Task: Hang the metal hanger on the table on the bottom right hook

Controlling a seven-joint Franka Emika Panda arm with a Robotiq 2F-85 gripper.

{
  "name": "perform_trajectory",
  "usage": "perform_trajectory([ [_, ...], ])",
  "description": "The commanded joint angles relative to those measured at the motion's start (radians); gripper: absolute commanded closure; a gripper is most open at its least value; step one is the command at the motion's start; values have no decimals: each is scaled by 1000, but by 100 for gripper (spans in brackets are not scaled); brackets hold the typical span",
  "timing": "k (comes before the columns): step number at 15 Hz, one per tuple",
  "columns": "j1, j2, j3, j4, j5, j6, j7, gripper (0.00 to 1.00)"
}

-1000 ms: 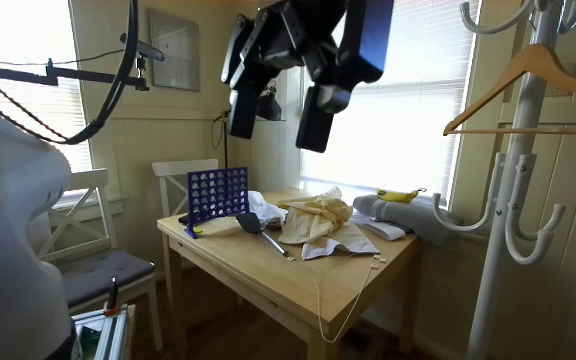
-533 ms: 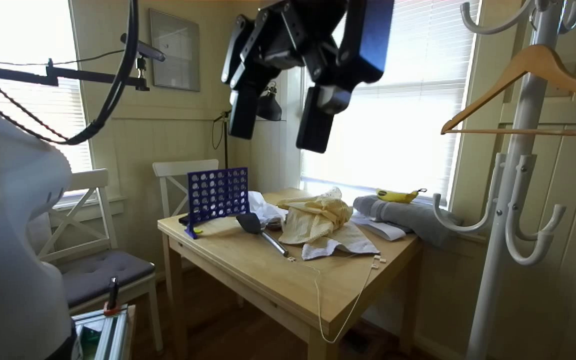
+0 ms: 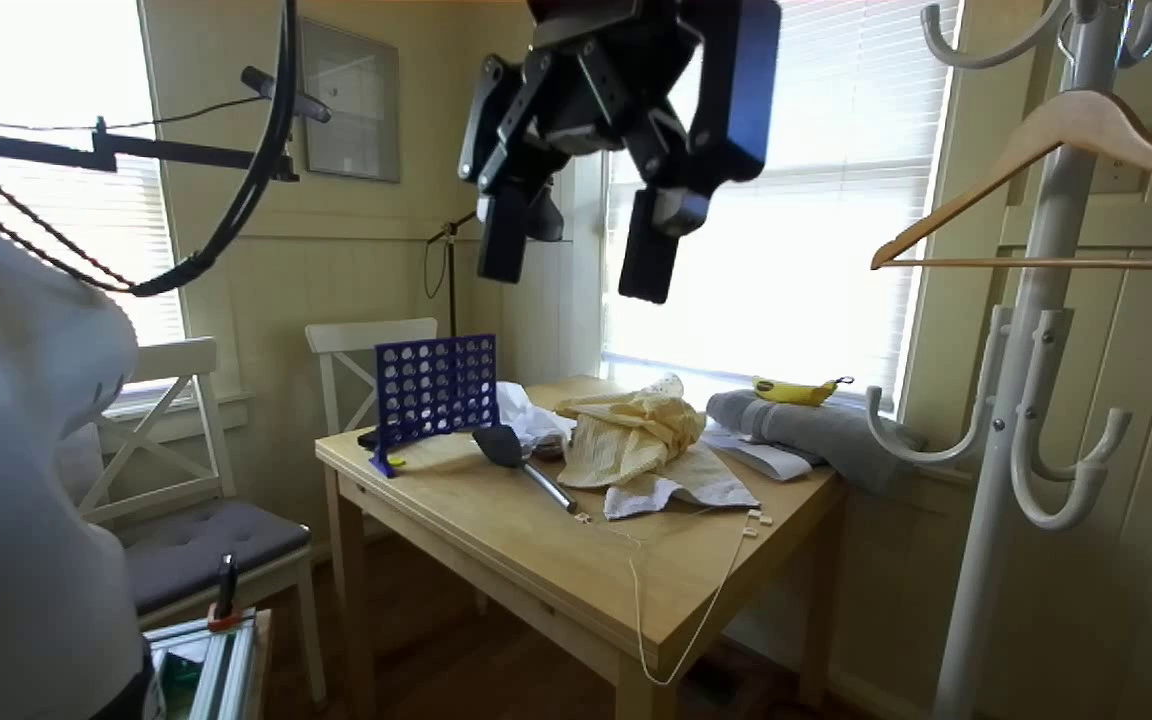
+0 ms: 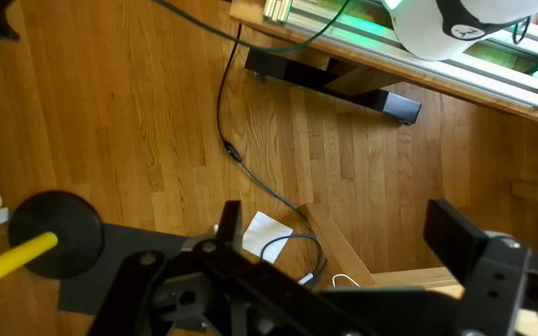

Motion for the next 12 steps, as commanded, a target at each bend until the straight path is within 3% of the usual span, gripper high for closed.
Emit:
perform_trajectory([
  [1,106,-39,113,-83,56,96,48,0],
  [6,251,59,288,-132,103,300,155,0],
  [9,303,169,317,-142,137,437,153,0],
  [12,296,305,333,-153,146,567,187,0],
])
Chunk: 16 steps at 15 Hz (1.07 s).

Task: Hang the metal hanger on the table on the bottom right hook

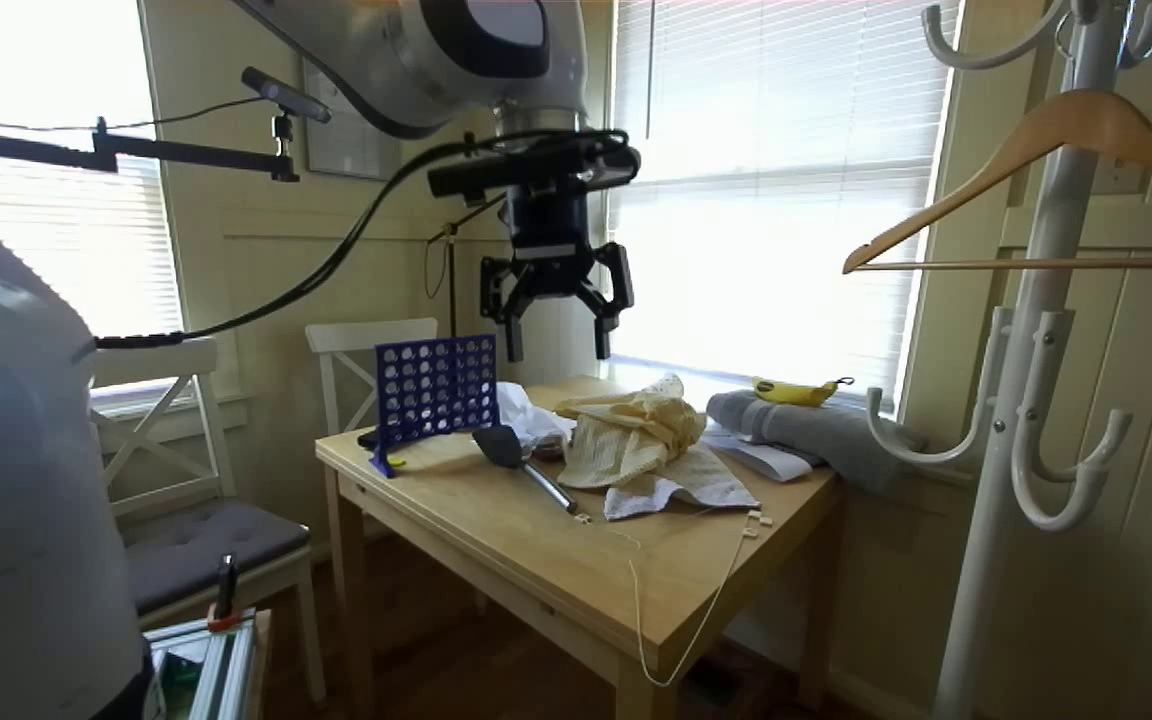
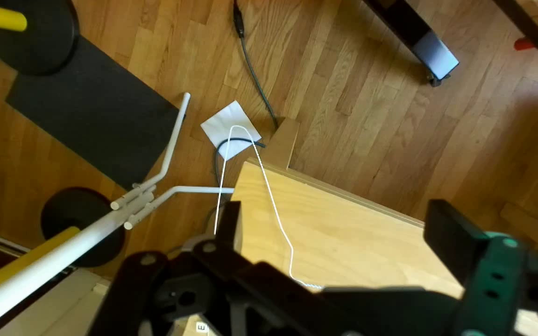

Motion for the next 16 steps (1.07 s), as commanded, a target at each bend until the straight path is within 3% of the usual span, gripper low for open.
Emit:
perform_trajectory([
  [1,-12,186,8,13,25,117,39,0],
  [3,-24,274,15,40,10,91,39,0],
  [4,-21,180,16,-4,8,96,22,0],
  [8,-29,271,21,24,8,96,26,0],
  [9,-29,243,17,-13,37,151,54,0],
  [12,-29,331,13,-8,123,247,105,0],
  [16,-53,469,34,19,95,412,245,0],
])
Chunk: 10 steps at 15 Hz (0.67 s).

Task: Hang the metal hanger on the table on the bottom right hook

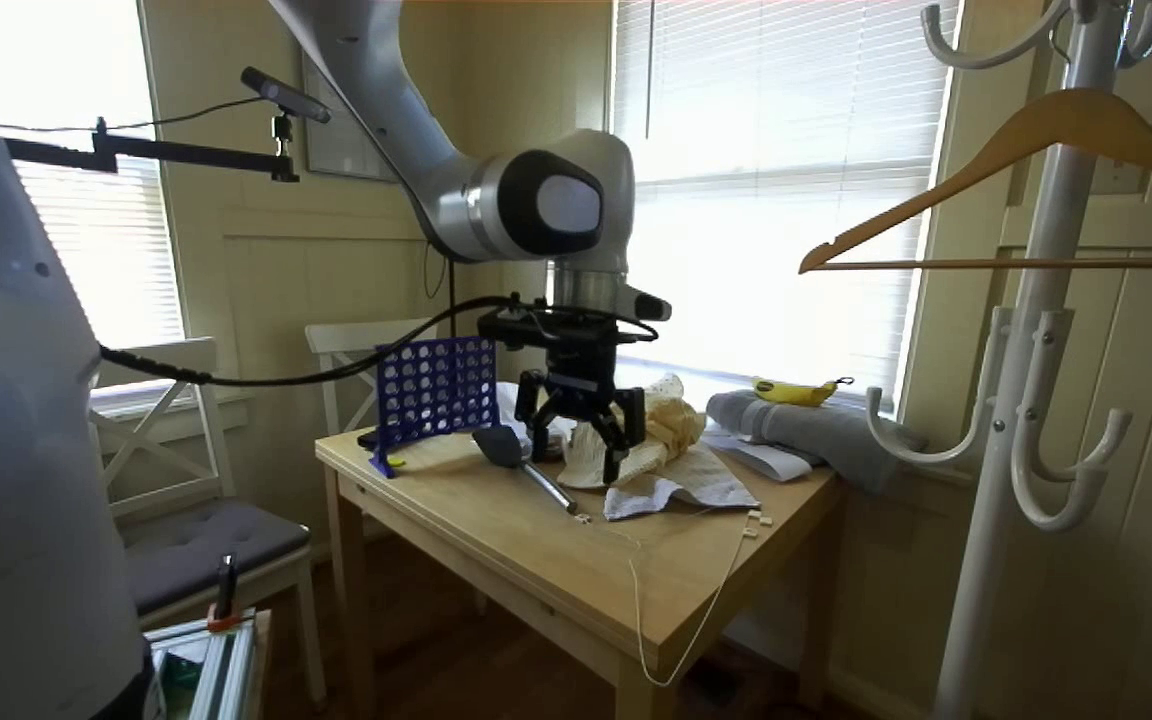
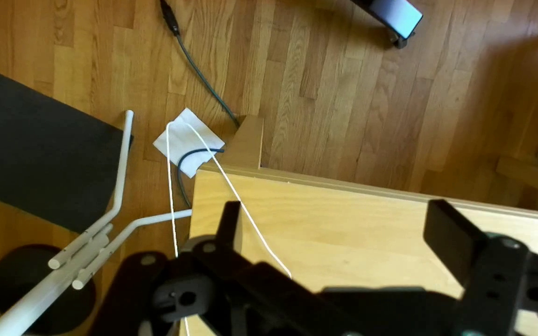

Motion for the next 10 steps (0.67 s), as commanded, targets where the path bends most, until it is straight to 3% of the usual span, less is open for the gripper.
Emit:
perform_trajectory([
  [1,-34,158,33,55,-28,129,128,0],
  [4,-36,287,43,134,-94,151,220,0],
  [7,-28,420,46,260,-99,-8,204,0],
  [8,-36,316,46,151,-90,82,203,0],
  [10,-33,387,48,212,-90,34,203,0],
])
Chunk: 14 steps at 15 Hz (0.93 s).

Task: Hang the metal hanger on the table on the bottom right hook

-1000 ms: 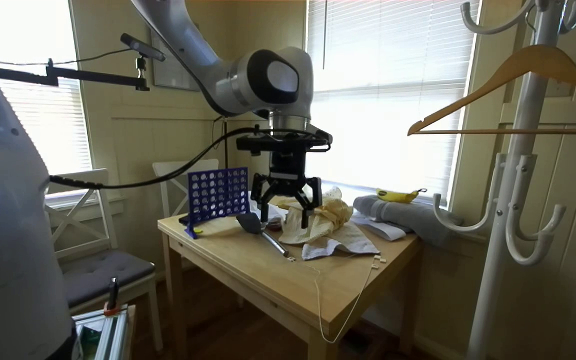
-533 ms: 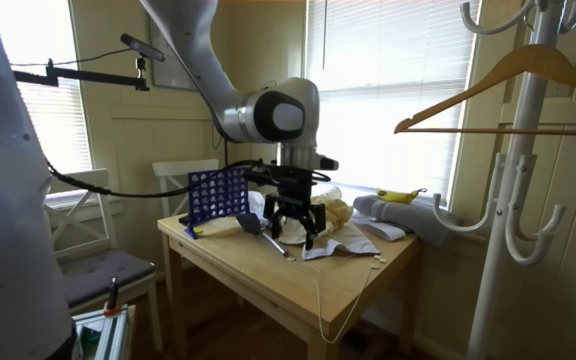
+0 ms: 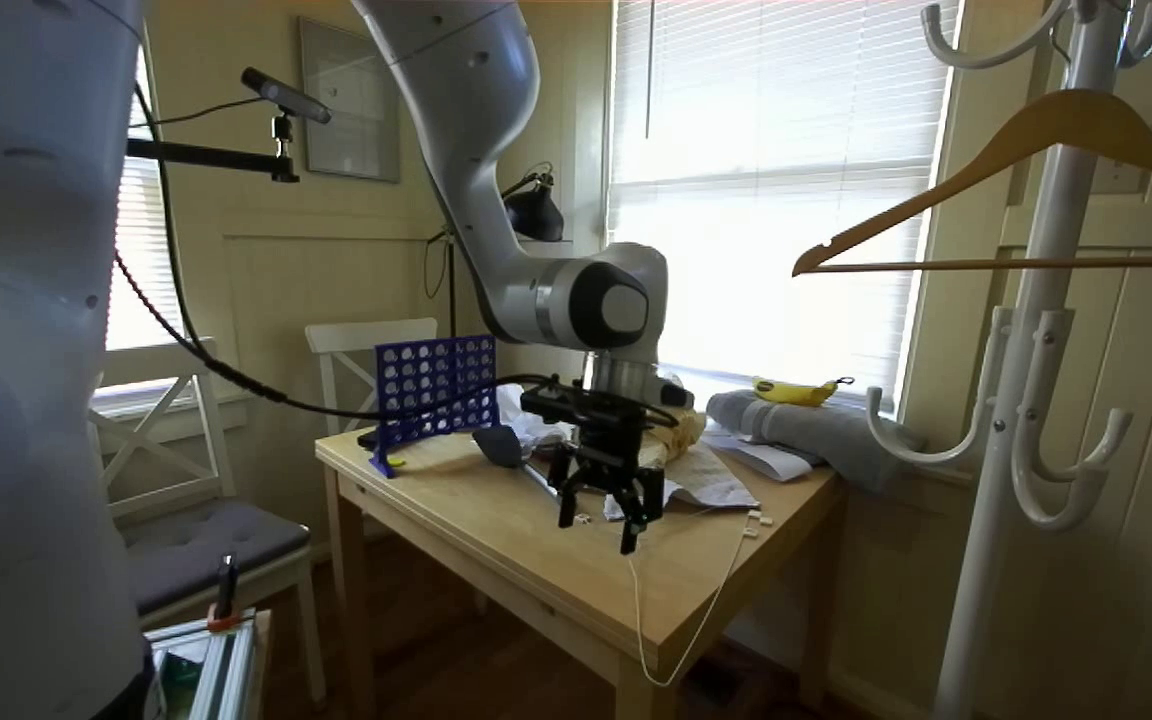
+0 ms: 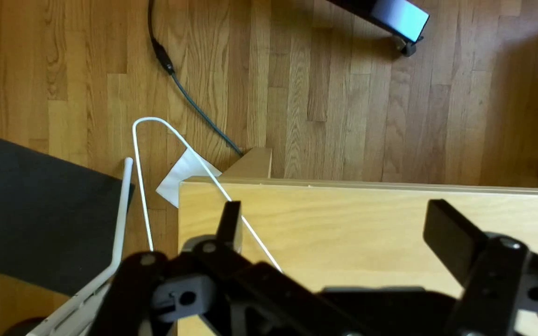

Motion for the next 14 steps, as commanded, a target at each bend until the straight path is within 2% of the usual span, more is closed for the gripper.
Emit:
perform_trajectory([
  [1,-11,18,12,17,-3,-10,3,0],
  [2,-11,26,12,27,-3,-15,3,0],
  [5,-21,82,26,67,107,83,51,0],
  [6,-14,102,24,80,112,123,72,0],
  [10,-4,194,18,140,70,217,46,0],
  [14,18,256,7,189,-16,209,-19,0],
])
